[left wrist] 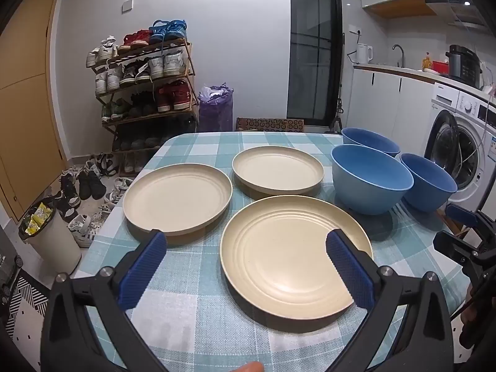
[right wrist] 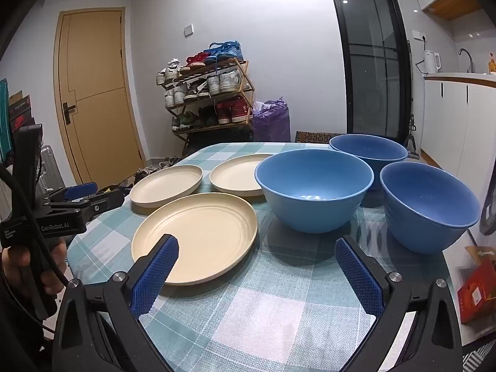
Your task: Organize plates and bowls
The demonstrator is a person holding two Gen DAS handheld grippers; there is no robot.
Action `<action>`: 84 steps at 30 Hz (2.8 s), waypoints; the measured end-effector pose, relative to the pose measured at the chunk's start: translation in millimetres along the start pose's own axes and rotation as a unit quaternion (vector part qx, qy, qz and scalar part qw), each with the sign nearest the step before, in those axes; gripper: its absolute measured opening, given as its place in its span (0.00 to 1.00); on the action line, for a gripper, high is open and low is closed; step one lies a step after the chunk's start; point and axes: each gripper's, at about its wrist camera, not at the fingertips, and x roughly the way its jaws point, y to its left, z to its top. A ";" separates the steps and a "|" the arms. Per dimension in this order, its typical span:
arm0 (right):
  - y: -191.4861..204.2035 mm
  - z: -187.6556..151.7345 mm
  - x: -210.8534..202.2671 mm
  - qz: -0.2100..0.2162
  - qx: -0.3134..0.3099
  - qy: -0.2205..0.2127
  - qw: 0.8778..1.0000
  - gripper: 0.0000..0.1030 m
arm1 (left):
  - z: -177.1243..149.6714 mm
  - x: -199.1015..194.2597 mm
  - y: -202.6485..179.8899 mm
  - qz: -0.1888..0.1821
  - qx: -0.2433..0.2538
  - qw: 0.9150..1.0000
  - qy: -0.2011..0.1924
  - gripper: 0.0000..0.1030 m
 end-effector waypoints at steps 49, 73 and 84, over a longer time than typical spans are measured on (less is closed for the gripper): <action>-2.3 -2.3 4.3 0.001 0.002 0.002 1.000 1.00 | -4.3 6.3 2.7 -0.003 0.004 1.000 0.002 1.00; -2.2 -2.5 4.9 -0.003 0.002 0.000 1.000 1.00 | -2.3 3.6 1.7 -0.004 0.006 1.000 0.003 1.00; -2.6 -1.9 2.9 -0.004 0.001 -0.002 1.000 1.00 | -0.8 3.4 -0.8 -0.006 0.011 1.000 -0.001 1.00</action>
